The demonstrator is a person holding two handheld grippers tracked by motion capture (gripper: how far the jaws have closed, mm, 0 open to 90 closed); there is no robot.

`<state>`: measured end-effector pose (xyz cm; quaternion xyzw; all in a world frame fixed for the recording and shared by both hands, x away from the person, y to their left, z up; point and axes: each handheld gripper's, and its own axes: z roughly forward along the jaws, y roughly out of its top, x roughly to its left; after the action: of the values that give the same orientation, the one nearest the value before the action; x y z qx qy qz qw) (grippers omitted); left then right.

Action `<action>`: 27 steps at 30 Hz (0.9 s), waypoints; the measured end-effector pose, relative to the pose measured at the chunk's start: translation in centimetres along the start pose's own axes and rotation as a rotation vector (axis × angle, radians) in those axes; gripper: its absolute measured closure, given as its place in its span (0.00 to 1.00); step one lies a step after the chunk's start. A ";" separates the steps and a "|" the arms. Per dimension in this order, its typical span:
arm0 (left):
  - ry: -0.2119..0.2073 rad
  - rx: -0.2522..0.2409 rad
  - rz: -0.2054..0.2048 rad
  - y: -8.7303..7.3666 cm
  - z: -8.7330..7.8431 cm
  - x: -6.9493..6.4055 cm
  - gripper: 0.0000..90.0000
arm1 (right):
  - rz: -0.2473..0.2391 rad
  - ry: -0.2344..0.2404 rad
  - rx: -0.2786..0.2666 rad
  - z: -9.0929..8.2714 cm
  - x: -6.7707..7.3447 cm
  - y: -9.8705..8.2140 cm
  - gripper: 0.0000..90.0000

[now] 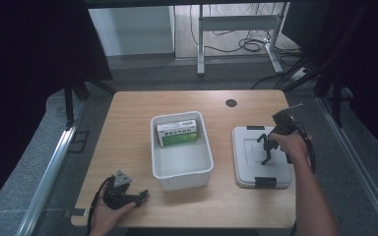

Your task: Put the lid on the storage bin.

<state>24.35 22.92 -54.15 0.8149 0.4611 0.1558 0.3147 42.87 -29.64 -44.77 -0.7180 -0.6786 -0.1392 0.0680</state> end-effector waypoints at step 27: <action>0.000 -0.001 0.000 0.0 0.0 0.0 0.14 | -0.049 0.058 -0.061 -5.1 2.9 -1.1 0.95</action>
<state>24.40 22.91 -54.15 0.8149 0.4609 0.1560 0.3149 41.33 -28.25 -39.16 -0.6985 -0.6891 -0.1825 0.0623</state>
